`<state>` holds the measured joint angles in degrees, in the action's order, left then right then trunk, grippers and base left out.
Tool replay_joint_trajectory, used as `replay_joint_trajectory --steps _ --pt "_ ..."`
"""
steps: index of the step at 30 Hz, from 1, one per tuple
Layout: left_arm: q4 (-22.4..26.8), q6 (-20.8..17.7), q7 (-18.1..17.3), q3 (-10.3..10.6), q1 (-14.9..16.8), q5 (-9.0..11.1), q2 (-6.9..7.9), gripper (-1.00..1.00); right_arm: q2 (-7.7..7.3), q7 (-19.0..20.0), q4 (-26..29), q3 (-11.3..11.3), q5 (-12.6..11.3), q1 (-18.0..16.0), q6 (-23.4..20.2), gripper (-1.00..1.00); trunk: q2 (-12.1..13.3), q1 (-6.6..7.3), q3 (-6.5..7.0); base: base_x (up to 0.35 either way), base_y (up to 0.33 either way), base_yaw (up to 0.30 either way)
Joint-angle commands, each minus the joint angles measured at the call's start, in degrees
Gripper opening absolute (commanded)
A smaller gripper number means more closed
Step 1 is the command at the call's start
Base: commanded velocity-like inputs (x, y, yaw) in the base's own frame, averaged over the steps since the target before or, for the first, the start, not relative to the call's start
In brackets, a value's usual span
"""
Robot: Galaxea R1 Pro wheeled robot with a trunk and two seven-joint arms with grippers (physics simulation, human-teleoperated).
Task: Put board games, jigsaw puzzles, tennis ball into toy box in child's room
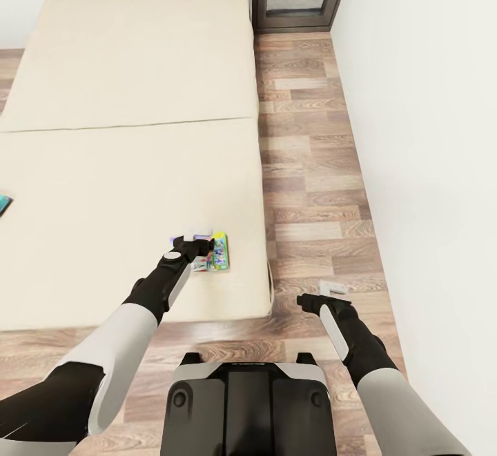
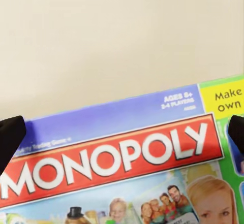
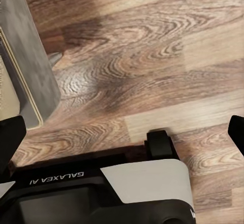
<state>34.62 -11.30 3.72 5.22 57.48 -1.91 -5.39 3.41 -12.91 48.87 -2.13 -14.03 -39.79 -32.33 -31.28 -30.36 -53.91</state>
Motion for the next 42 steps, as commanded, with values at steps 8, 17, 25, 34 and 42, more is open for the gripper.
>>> replay_joint_trajectory --steps 8,17,25,34,42 --pt "0.1 -0.6 0.4 -0.3 0.0 -0.1 0.01 1.0 0.05 -0.5 0.1 -0.2 -0.3 0.0 -0.2 1.0 -0.1 -0.03 -0.04 0.17 0.084 0.0" --pt "0.1 -0.3 0.5 -0.4 0.0 -0.1 0.02 1.0 0.16 -0.6 0.1 -0.2 -0.2 0.0 -0.2 1.0 -0.1 -0.03 -0.04 0.051 0.018 0.0" --pt "0.1 -0.2 0.5 -0.5 0.0 -0.1 -0.02 1.0 0.24 -0.6 0.1 -0.3 -0.1 0.0 -0.2 1.0 -0.1 -0.03 -0.04 0.006 0.002 0.0" --pt "0.1 -0.3 0.5 -0.5 0.0 -0.1 -0.06 1.0 0.28 -0.6 0.1 -0.3 -0.1 0.0 -0.2 1.0 -0.1 -0.03 -0.1 0.0 0.0 0.0" --pt "0.1 -0.4 0.9 -0.6 0.0 -0.1 -0.06 1.0 0.21 -0.6 0.1 -0.3 -0.1 0.0 -0.2 1.0 -0.1 -0.03 -0.64 0.0 0.0 0.0"
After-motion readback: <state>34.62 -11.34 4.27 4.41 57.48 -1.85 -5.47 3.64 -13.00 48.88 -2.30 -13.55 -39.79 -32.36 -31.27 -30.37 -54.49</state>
